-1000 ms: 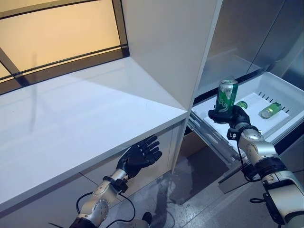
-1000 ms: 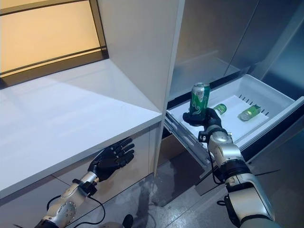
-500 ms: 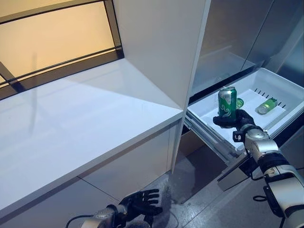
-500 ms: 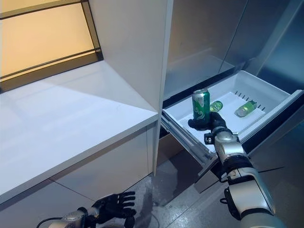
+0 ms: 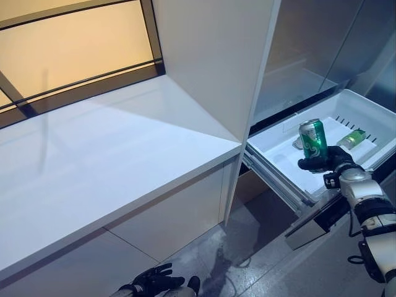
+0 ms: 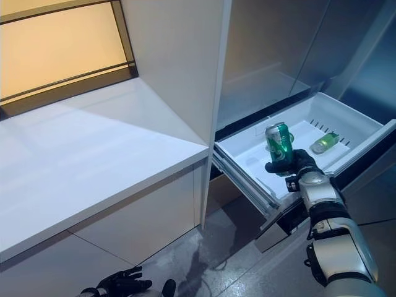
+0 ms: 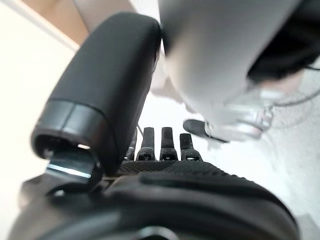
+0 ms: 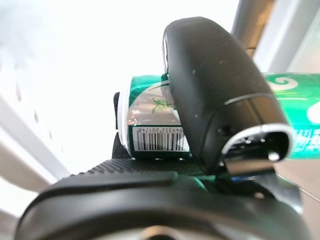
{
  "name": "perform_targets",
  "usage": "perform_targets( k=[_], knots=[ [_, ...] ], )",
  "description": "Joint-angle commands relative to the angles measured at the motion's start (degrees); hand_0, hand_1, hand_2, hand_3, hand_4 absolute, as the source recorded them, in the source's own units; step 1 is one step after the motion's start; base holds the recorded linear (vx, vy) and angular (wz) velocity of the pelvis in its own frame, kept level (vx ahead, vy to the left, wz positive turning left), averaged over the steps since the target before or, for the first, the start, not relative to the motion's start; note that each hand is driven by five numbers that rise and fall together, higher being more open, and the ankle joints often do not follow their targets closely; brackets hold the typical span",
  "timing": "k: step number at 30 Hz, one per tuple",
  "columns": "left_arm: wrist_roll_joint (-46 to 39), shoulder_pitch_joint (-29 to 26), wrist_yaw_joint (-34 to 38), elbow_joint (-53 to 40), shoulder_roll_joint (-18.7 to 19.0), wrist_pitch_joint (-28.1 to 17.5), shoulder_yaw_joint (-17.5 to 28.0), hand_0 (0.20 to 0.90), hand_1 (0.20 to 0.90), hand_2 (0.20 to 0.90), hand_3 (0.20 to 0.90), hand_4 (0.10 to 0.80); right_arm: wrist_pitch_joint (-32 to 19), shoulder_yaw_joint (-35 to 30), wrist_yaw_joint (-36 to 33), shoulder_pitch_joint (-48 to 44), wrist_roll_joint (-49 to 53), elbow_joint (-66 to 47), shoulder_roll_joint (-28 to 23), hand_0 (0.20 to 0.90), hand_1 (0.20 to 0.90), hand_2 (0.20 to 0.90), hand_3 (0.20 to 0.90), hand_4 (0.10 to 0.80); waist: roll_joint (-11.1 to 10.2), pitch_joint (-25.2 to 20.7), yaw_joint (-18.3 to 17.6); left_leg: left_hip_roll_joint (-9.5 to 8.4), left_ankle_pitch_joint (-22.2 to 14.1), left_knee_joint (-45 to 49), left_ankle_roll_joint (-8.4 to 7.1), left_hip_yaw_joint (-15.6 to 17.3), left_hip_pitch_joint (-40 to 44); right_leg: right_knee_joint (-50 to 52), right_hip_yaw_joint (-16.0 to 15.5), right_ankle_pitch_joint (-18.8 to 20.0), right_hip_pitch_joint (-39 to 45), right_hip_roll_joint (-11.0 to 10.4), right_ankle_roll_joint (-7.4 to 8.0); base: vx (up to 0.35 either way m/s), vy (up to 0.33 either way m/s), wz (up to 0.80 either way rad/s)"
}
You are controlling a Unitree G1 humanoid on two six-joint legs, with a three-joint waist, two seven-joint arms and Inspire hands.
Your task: Put drinks into fridge and close the fridge
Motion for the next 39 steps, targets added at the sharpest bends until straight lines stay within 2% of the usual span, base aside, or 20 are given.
perform_targets(
  k=[1,4,10,17,23,32,33,34,37,39],
  knots=[
    [3.0,1.0,2.8,2.3,4.1,0.3,-1.0,0.900,0.900,0.900,0.900,0.800,-2.5,4.3,-0.4,-19.1,-2.3,-2.6,-10.5,0.300,0.300,0.300,0.200,0.100,-2.6,-0.2,2.6,-4.39,-9.3,8.6,2.81,2.7,-2.4,9.8,1.3,-4.7,-7.0,2.0,-2.24,-0.065,-0.042,0.05],
    [0.6,1.7,4.0,1.3,5.0,-0.7,1.3,0.900,0.900,0.900,0.900,0.800,-0.8,6.0,0.1,-22.0,-2.8,-1.4,-13.5,0.300,0.300,0.300,0.200,0.100,-2.3,2.4,3.9,-4.61,-9.0,10.0,2.76,1.6,-5.7,11.0,0.9,-4.9,-9.5,2.0,-2.64,-0.079,-0.037,0.06],
    [-0.3,2.0,4.0,-0.9,6.0,-2.0,2.6,0.900,0.900,0.900,0.900,0.800,3.0,8.3,3.1,-24.6,-4.4,-0.5,-16.8,0.300,0.300,0.300,0.200,0.100,-1.8,6.2,5.0,-4.86,-8.2,11.2,2.74,0.4,-9.9,12.6,0.7,-4.7,-13.4,2.1,-3.18,-0.087,-0.034,0.15],
    [-1.5,2.0,4.2,-2.4,6.8,-4.8,3.1,0.900,0.900,0.900,0.900,0.800,8.1,11.8,14.1,-25.7,-12.1,2.9,-17.7,0.300,0.300,0.300,0.200,0.100,-1.9,9.6,5.3,-4.69,-7.0,12.7,2.75,0.1,-14.3,15.2,0.9,-4.2,-18.3,2.2,-3.73,-0.061,-0.012,0.06],
    [-1.1,1.1,3.3,-2.9,7.3,-5.8,3.2,0.900,0.900,0.900,0.900,0.800,8.0,13.4,22.0,-25.0,-15.8,7.2,-16.9,0.300,0.300,0.300,0.200,0.100,-1.9,11.0,5.5,-4.76,-6.2,12.6,2.86,0.1,-15.4,15.8,0.8,-3.8,-19.6,2.4,-3.93,-0.030,-0.003,0.04],
    [-0.1,-0.7,2.4,-2.8,7.7,-6.3,2.7,0.900,0.900,0.900,0.900,0.800,6.1,13.1,24.8,-24.0,-17.5,9.8,-15.4,0.300,0.300,0.300,0.200,0.100,-1.6,11.2,5.2,-4.81,-5.8,12.1,2.84,0.8,-15.3,15.5,1.1,-3.3,-19.7,2.3,-3.71,-0.014,0.004,-0.02],
    [0.1,-1.0,2.2,-3.0,7.8,-6.3,2.5,0.900,0.900,0.900,0.900,0.800,6.2,13.1,24.8,-23.8,-17.4,9.9,-15.1,0.806,0.806,0.806,0.790,0.690,-1.7,11.2,5.0,-4.78,-5.8,11.9,2.82,1.0,-15.2,15.3,1.3,-3.2,-19.6,2.4,-3.64,-0.027,-0.006,-0.05],
    [0.4,-1.2,2.1,-3.0,7.9,-6.3,2.4,0.900,0.900,0.900,0.900,0.800,6.0,12.9,24.3,-23.6,-17.0,10.0,-15.0,0.900,0.900,0.900,0.900,0.800,-1.7,11.2,4.9,-4.73,-5.8,11.8,2.84,1.1,-15.0,15.3,1.4,-3.1,-19.6,2.4,-3.58,-0.031,-0.008,-0.05],
    [0.8,-1.6,1.9,-3.2,8.0,-6.1,2.1,0.900,0.900,0.900,0.900,0.800,4.1,12.3,21.9,-23.4,-14.7,9.5,-14.6,0.900,0.900,0.900,0.900,0.800,-1.8,10.9,4.6,-4.69,-5.9,11.4,2.87,1.4,-14.4,14.9,1.8,-3.0,-19.2,2.5,-3.44,-0.027,-0.013,-0.08],
    [1.4,-1.8,1.6,-3.5,8.1,-5.9,2.2,0.900,0.900,0.900,0.900,0.800,2.7,11.7,19.9,-23.3,-9.3,7.9,-14.6,0.900,0.900,0.900,0.900,0.800,-2.1,10.6,4.1,-4.55,-6.1,10.9,2.88,1.8,-13.6,14.5,2.1,-2.8,-18.7,2.6,-3.26,-0.015,-0.015,-0.06]
  ],
)
